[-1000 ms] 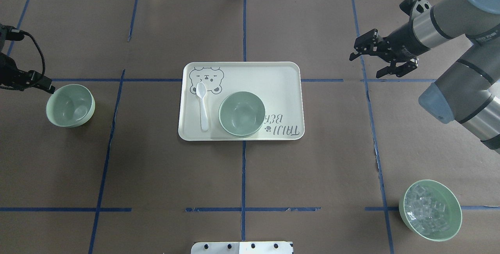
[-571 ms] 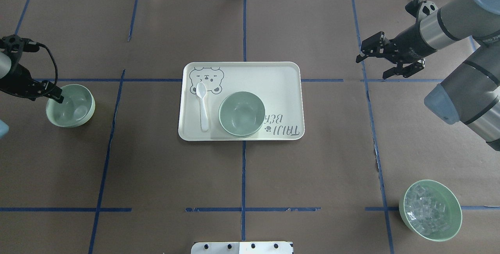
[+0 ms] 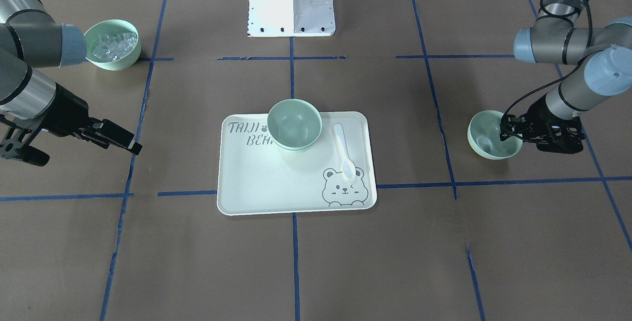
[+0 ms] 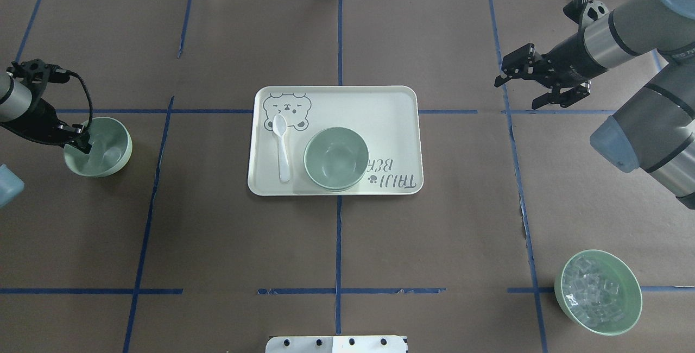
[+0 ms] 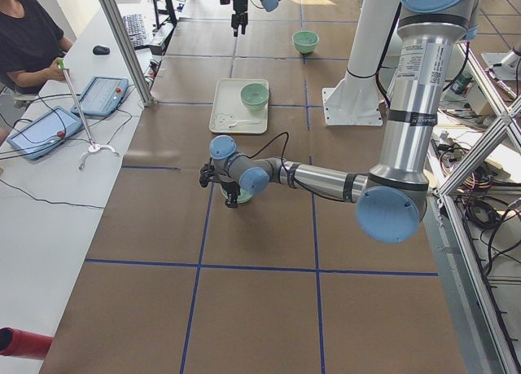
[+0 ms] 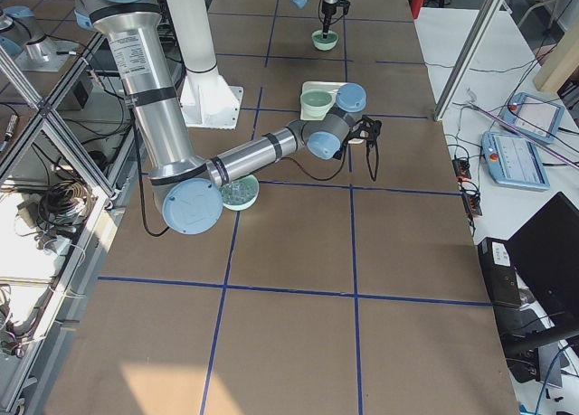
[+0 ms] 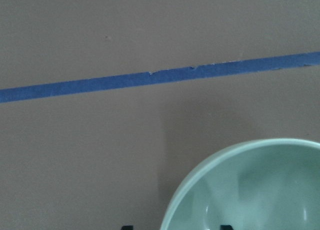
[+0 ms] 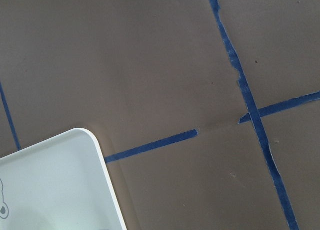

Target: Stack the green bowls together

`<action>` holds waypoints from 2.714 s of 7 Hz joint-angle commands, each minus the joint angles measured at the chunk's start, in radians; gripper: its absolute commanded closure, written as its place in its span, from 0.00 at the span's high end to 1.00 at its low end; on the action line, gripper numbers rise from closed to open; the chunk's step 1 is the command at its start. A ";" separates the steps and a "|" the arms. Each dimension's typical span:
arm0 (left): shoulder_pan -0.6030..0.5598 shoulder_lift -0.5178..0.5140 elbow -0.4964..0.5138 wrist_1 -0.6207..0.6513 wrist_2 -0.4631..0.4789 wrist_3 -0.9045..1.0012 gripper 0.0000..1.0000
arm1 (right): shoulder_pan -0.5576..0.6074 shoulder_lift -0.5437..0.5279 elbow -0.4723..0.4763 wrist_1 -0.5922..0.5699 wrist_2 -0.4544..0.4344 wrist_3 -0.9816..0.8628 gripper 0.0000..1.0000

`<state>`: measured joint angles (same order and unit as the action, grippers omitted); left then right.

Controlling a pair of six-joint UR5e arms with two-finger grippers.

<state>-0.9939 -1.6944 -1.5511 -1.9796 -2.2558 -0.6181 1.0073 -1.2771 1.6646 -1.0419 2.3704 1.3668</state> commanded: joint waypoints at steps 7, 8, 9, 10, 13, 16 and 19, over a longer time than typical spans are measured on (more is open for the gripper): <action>0.391 -0.542 -0.078 0.013 0.161 -0.928 0.00 | 0.025 -0.001 -0.011 -0.010 -0.006 -0.002 1.00; 0.391 -0.544 -0.076 0.013 0.163 -0.928 0.00 | 0.027 -0.002 -0.013 -0.007 0.000 -0.002 1.00; 0.391 -0.542 -0.076 0.015 0.165 -0.927 0.00 | 0.025 -0.001 -0.013 -0.007 0.000 -0.002 1.00; 0.391 -0.541 -0.084 0.019 0.167 -0.927 0.00 | 0.025 -0.001 -0.013 -0.007 0.000 -0.002 1.00; 0.391 -0.528 -0.076 0.033 0.191 -0.925 0.00 | 0.025 -0.001 -0.013 -0.007 0.000 -0.002 1.00; 0.393 -0.527 -0.073 0.033 0.194 -0.925 0.00 | 0.025 -0.002 -0.013 -0.007 0.000 -0.002 1.00; 0.431 -0.516 -0.089 0.030 0.274 -0.920 1.00 | 0.030 -0.002 -0.013 -0.009 0.000 -0.002 1.00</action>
<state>-0.5807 -2.2142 -1.6348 -1.9497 -2.0120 -1.5394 1.0343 -1.2789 1.6514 -1.0496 2.3700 1.3652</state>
